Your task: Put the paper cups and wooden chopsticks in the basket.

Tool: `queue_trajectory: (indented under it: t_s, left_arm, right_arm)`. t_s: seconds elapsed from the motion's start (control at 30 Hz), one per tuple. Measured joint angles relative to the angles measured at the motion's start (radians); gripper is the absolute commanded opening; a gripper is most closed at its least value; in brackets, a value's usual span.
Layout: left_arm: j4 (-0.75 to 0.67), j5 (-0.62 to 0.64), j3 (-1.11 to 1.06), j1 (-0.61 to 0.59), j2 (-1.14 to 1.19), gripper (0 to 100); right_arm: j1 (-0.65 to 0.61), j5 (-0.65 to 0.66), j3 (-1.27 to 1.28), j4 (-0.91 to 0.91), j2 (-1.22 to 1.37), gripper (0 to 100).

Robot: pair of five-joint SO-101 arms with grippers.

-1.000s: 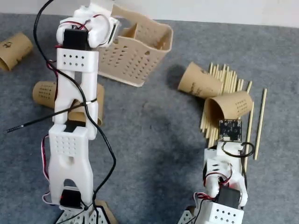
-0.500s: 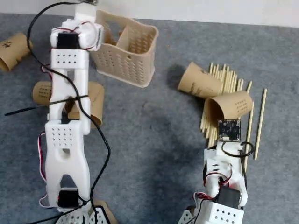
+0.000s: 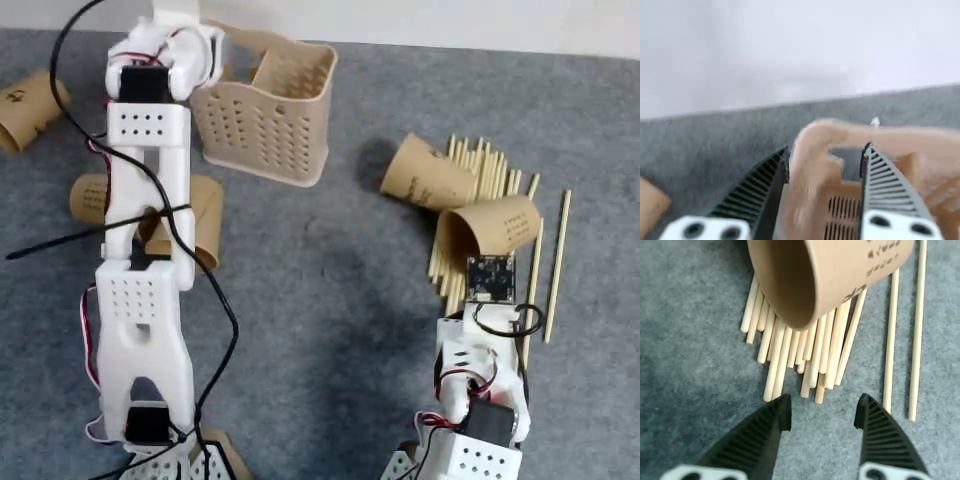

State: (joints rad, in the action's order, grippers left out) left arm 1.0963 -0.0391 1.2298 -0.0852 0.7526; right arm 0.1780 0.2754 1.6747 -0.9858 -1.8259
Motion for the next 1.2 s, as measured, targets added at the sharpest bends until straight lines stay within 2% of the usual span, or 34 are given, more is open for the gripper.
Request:
queue_trajectory:
  t_s: [0.13,0.23,0.43,0.57,0.77,0.97,1.2]
  left_arm:
    - [-0.003,0.0,0.0,0.002,-0.075,18]
    - [-0.003,0.028,-0.002,0.0,-0.118,18]
    - [0.163,0.238,-0.002,0.025,-0.175,18]
    - [0.261,0.404,-0.011,0.114,-0.178,18]
    - [0.258,0.476,-0.02,0.227,-0.14,18]
    - [0.252,0.552,-0.02,0.256,-0.021,18]
    - [0.252,0.635,-0.006,0.259,0.014,18]
  right_arm:
    - [0.0,0.0,0.0,0.0,0.0,22.0]
    - [0.0,0.0,0.0,0.002,0.0,22.0]
    - [-0.002,0.0,0.0,0.002,0.0,22.0]
    - [-0.002,0.0,0.0,0.003,0.0,22.0]
    - [-0.002,0.0,0.0,0.003,0.0,22.0]
    - [-0.002,0.0,0.0,0.003,0.0,22.0]
    - [-0.031,0.009,0.0,0.003,0.0,22.0]
